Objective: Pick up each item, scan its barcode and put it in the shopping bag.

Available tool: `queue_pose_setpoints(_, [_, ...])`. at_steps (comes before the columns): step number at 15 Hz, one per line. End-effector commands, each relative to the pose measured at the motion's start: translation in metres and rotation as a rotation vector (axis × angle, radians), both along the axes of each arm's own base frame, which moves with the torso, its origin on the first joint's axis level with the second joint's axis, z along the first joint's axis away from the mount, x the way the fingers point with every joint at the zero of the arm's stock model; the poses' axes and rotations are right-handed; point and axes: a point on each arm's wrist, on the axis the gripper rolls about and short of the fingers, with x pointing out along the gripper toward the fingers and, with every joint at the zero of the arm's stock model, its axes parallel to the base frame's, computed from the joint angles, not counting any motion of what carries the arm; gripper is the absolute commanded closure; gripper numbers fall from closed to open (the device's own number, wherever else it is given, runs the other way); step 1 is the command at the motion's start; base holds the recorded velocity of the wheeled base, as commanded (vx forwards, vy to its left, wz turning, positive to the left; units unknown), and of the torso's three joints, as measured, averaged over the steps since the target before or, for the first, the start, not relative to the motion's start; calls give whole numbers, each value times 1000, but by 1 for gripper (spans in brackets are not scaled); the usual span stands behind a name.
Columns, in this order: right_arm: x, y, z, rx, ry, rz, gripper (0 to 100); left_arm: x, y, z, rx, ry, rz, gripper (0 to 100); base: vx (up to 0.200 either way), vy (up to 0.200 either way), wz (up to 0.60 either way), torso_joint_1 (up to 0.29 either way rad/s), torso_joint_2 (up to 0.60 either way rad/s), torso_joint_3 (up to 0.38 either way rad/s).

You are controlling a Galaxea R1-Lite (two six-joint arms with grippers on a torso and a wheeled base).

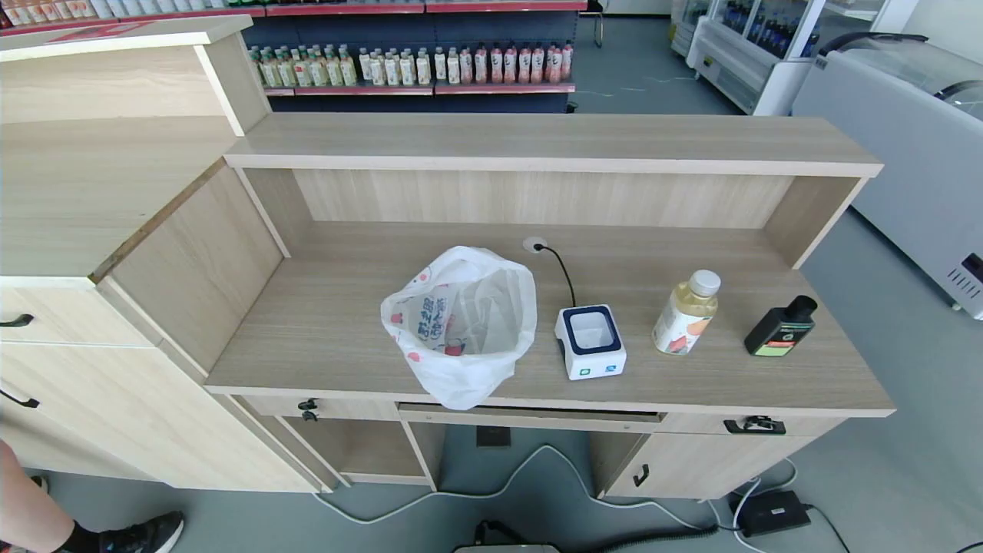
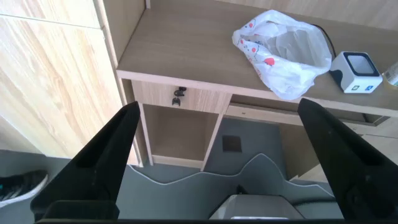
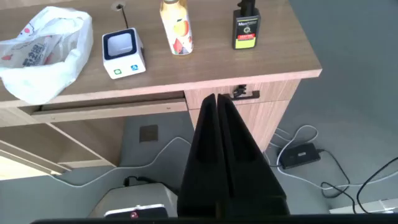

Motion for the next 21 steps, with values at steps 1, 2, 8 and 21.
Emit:
queue_pose_setpoints(1, [72,1,118,61,114,30,100,0,0,0,-1,1,0,0,0,0,0,0,0,0])
queue_pose_setpoints(2, [90,2,125,37,146,35,100,0,0,0,-1,-1,1,0,0,0,0,0,0,0])
queue_pose_setpoints(8, [214,3,102,-35,178,85,0,0,0,0,-1,-1,0,0,0,0,0,0,0,0])
queue_pose_setpoints(21, [336,22,-32,32,309,111,0,0,0,0,-2,-1,1,0,0,0,0,0,0,0])
